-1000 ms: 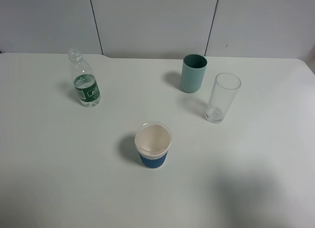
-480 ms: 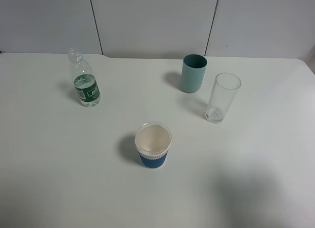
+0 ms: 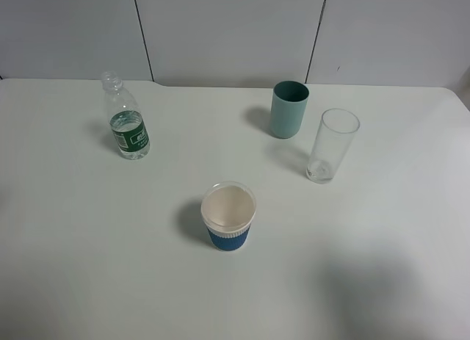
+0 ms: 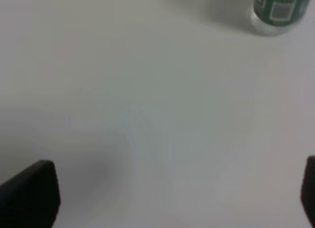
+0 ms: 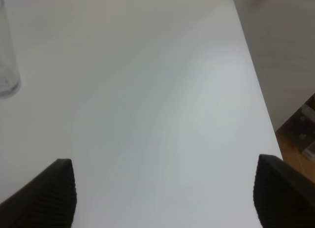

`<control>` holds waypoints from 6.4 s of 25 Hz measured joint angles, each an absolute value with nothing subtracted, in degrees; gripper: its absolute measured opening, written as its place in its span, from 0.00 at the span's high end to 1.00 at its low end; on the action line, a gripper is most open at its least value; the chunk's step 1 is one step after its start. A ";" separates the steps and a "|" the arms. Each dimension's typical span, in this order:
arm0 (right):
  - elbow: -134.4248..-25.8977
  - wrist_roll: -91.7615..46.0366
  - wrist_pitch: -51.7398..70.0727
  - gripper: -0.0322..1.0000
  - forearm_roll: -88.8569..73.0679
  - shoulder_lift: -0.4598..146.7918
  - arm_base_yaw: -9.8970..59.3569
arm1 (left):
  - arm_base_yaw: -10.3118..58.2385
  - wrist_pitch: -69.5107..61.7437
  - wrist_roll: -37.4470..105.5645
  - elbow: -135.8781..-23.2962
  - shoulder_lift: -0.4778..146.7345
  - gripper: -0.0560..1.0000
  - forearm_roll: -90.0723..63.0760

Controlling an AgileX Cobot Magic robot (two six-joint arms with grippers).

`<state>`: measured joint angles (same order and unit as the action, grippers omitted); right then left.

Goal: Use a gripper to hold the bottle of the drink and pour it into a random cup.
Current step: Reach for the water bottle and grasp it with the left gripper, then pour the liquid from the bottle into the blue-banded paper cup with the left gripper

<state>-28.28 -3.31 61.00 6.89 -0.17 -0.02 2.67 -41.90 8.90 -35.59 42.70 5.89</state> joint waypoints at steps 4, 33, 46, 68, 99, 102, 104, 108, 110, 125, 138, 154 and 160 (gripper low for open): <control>-28.28 -3.31 61.00 0.25 6.89 -0.17 -0.02 | 5.21 -38.05 13.95 -35.59 46.47 0.00 5.82; -28.28 -3.31 61.00 0.25 6.89 -0.17 -0.02 | 12.57 2.56 16.33 -27.56 78.99 0.00 2.06; -28.28 -3.31 61.00 0.25 6.89 -0.17 -0.02 | 12.57 29.69 0.38 -27.57 93.20 0.00 9.81; -28.28 -3.31 61.00 0.25 6.89 -0.17 -0.02 | 12.57 62.10 -1.05 -28.14 111.77 0.00 13.44; -28.28 -3.31 61.00 0.25 6.89 -0.17 -0.02 | 12.45 62.70 -7.09 -35.30 119.50 0.51 15.42; -28.28 -3.31 61.00 0.25 6.89 -0.17 -0.02 | 12.45 62.70 -7.13 -35.30 119.50 0.51 15.53; -28.28 -3.31 61.00 0.25 6.89 -0.17 -0.02 | 12.45 62.70 -7.37 -35.30 119.50 0.51 15.53; -28.28 -3.31 61.00 0.25 6.89 -0.17 -0.02 | 12.45 60.54 -8.52 -35.30 118.29 0.51 16.80; -28.28 -3.31 61.00 0.25 6.89 -0.17 -0.02 | 12.45 58.46 -8.57 -35.30 116.89 0.51 17.59; -28.28 -3.31 61.00 0.25 6.89 -0.17 -0.02 | 12.50 37.32 1.32 -35.05 98.59 0.51 20.32; -28.28 -3.31 61.00 0.25 6.89 -0.17 -0.02 | 12.81 33.96 17.90 -34.35 82.25 0.51 11.37; -28.28 -3.31 61.00 0.25 6.89 -0.17 -0.02 | 29.20 21.64 76.70 -32.31 73.71 0.51 -30.25; -28.28 -3.31 61.00 0.25 6.89 -0.17 -0.02 | 35.68 23.24 92.06 -30.34 73.41 0.51 -42.32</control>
